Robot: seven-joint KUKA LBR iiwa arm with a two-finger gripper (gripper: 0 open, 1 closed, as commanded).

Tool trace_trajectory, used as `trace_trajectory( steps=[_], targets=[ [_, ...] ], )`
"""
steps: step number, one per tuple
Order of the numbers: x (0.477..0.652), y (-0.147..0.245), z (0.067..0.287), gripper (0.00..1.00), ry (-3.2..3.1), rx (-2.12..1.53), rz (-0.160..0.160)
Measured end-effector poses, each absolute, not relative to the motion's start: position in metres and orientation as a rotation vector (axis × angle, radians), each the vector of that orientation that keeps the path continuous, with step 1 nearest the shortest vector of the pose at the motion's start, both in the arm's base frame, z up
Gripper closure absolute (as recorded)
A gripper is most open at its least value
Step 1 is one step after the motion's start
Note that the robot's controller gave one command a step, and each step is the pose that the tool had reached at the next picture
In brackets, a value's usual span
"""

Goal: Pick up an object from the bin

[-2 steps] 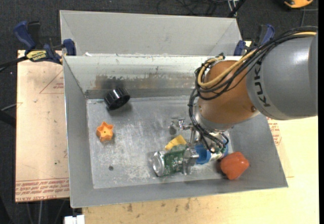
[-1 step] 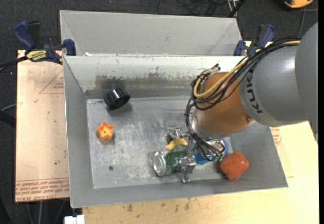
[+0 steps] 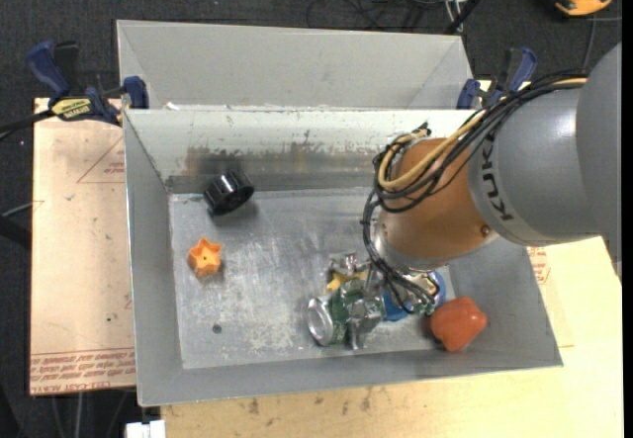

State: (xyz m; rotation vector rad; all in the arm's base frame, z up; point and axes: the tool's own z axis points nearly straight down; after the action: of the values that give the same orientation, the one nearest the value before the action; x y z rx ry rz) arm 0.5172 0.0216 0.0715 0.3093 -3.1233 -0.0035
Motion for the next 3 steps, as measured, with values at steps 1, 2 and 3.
trace_trajectory(
  steps=[1,2,3],
  targets=[
    [0.517,0.022,0.072,1.00,-3.124,0.309,-0.003],
    [0.517,0.022,0.073,1.00,-3.124,0.309,-0.003],
    [0.515,0.022,0.083,1.00,-3.120,0.307,-0.003]
  ],
)
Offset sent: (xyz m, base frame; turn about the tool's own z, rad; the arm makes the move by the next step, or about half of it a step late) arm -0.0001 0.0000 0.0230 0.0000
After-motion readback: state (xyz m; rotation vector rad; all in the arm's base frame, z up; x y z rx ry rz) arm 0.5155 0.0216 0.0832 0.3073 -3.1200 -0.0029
